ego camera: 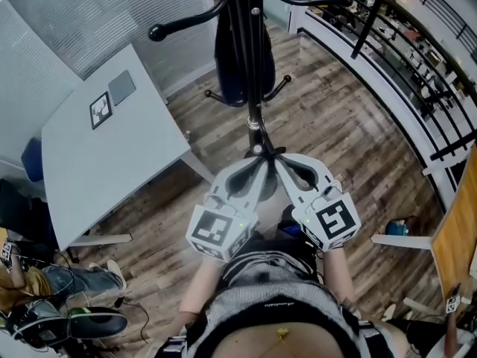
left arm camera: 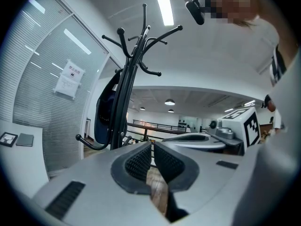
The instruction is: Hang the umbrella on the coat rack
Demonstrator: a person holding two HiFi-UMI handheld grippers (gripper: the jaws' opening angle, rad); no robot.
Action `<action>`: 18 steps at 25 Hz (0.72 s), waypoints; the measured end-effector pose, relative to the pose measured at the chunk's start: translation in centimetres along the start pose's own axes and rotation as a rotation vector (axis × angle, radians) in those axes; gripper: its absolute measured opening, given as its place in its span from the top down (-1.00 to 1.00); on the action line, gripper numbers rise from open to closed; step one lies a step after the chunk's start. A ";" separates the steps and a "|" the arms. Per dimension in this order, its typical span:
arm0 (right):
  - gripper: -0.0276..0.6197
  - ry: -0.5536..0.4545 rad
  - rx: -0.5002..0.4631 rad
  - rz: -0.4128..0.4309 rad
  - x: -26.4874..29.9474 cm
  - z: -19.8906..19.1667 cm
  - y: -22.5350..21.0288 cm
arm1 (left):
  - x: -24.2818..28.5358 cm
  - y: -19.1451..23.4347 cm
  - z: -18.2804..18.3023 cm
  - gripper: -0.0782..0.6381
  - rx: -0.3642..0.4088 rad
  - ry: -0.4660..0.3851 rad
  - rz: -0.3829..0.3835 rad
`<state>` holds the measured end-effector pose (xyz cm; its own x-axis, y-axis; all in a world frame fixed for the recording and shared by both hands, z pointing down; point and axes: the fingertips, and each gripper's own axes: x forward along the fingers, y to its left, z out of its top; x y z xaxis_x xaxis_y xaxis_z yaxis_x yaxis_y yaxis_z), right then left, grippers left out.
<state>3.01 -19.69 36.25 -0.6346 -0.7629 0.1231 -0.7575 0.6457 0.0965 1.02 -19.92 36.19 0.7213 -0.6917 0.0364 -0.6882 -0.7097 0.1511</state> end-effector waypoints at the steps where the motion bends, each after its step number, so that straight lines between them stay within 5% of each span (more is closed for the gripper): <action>1: 0.91 0.000 0.000 -0.001 0.0 0.0 0.0 | 0.0 0.0 0.0 0.73 -0.001 0.002 0.001; 18: 0.91 0.003 -0.024 -0.006 -0.2 -0.1 0.3 | -0.6 0.4 0.0 0.73 0.003 0.001 0.022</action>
<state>2.97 -19.35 36.34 -0.6296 -0.7668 0.1251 -0.7575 0.6416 0.1205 0.36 -19.79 36.23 0.7064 -0.7067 0.0406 -0.7038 -0.6950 0.1470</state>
